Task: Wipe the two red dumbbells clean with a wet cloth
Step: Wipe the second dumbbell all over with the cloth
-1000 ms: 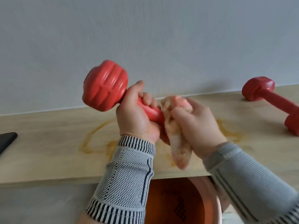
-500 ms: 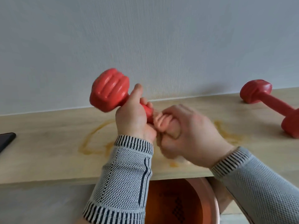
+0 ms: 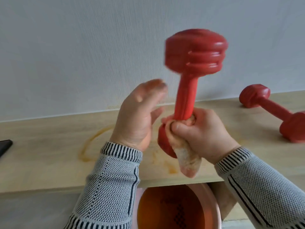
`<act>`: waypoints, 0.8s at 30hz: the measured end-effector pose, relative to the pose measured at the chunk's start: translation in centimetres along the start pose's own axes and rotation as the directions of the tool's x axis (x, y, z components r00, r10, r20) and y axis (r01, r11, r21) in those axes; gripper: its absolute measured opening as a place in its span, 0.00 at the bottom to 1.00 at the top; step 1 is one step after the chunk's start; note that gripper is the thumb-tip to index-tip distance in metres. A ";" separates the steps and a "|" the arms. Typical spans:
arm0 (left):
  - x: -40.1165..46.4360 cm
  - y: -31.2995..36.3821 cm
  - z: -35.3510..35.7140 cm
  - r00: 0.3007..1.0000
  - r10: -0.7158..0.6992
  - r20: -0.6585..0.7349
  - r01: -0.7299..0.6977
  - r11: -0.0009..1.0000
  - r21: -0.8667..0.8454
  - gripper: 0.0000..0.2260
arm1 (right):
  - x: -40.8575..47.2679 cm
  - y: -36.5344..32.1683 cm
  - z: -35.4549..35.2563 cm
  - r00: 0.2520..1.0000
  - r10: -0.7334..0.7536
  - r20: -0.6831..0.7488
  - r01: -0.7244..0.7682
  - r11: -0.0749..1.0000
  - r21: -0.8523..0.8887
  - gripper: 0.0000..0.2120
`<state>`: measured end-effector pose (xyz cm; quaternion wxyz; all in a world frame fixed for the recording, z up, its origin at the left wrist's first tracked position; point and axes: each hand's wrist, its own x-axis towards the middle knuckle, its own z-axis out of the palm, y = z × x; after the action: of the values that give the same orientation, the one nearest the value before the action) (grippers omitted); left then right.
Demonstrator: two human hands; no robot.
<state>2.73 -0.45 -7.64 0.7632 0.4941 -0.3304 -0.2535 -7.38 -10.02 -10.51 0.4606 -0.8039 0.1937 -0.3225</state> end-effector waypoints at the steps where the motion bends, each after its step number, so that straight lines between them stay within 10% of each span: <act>1: 0.1 -0.7 -0.9 0.986 -0.091 -0.142 0.096 0.995 0.030 0.03 | 0.2 0.3 -0.3 0.999 0.039 -0.015 -0.037 0.992 0.123 0.13; 5: -1.1 -3.4 -1.5 0.818 -0.572 -0.060 0.576 0.814 0.076 0.31 | 1.1 0.3 -1.9 0.990 0.141 0.014 -0.116 0.749 0.653 0.13; 9: -1.5 -3.3 0.5 0.721 -0.652 0.236 0.675 0.737 -0.024 0.38 | 1.2 0.4 -2.1 0.994 0.094 0.047 -0.100 0.712 0.695 0.10; 16: -1.2 -4.6 0.5 0.918 -0.376 0.125 0.384 0.922 -0.043 0.26 | 1.2 0.2 -0.8 0.992 0.122 0.041 -0.114 0.690 0.715 0.09; 20: -1.2 -5.5 0.7 0.985 0.154 0.078 -0.172 0.843 0.509 0.33 | 1.2 0.2 0.1 0.930 0.366 0.000 -0.187 0.475 0.860 0.12; 24: -1.2 -4.8 1.1 0.997 -0.036 0.063 0.022 0.976 0.216 0.31 | 1.1 0.9 -0.3 0.902 0.420 0.097 -0.270 0.375 0.887 0.14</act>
<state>0.87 -2.05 -12.02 0.6901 0.5699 -0.3737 -0.2437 -6.85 -11.35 -10.83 0.8507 -0.3616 0.1938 -0.3286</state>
